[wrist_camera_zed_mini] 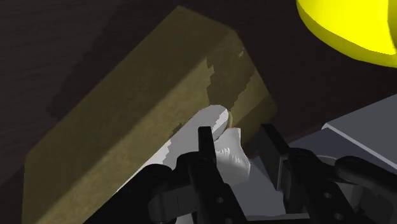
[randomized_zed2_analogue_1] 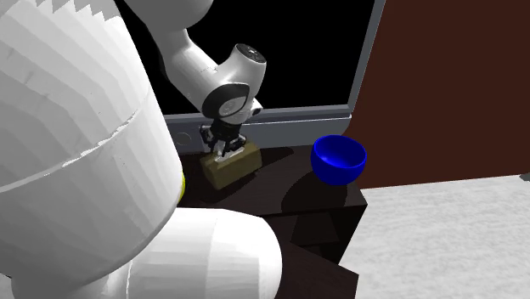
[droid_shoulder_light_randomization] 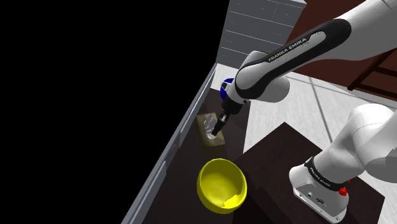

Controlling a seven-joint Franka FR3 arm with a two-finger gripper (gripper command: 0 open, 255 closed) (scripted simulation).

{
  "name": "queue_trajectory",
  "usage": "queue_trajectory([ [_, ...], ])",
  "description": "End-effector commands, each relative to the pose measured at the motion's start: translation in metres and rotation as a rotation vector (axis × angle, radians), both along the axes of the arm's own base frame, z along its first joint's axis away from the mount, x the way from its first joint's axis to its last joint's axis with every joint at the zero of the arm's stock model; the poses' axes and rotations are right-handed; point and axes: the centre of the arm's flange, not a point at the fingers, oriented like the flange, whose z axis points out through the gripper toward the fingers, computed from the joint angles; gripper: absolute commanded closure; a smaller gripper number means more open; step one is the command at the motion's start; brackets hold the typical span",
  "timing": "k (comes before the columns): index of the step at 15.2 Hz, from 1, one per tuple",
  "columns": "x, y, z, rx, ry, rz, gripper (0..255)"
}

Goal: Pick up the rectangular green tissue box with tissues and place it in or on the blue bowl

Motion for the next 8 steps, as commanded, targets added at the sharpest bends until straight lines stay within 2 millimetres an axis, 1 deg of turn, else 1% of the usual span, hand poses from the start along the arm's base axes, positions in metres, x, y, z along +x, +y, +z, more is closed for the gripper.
queue_trajectory([
  [1, 0.001, 0.000, 0.011, -0.001, -0.003, -0.001, 255],
  [8, 0.001, 0.000, 0.048, -0.001, -0.003, -0.001, 255],
])
